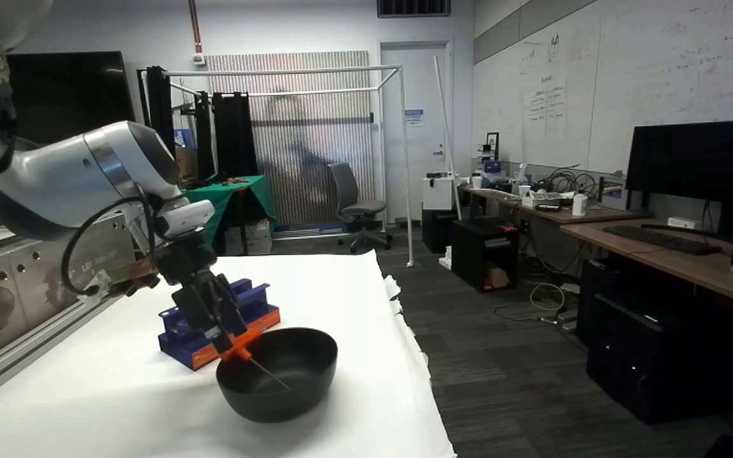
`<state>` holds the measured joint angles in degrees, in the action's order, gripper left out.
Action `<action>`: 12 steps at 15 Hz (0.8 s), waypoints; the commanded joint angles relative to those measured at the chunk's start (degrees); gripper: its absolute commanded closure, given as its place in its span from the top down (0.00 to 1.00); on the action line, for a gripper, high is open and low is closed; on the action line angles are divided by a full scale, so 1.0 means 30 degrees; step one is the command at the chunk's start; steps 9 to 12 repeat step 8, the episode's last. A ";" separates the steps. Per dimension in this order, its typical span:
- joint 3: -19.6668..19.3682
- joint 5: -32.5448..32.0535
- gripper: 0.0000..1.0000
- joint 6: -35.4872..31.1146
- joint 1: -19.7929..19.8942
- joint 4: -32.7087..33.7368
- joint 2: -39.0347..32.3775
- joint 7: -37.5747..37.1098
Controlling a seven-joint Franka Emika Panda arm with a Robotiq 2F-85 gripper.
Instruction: Put the screwdriver in the black bowl
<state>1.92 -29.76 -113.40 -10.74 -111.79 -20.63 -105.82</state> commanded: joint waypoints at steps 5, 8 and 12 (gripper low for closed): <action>0.0535 0.5237 1.00 -0.4736 0.1137 -0.3076 0.3322 0.5819; 0.0781 0.7404 1.00 -0.4720 0.1277 -0.4074 0.4863 0.9774; 0.0781 0.7404 1.00 -0.4720 0.1277 -0.4074 0.4863 0.9774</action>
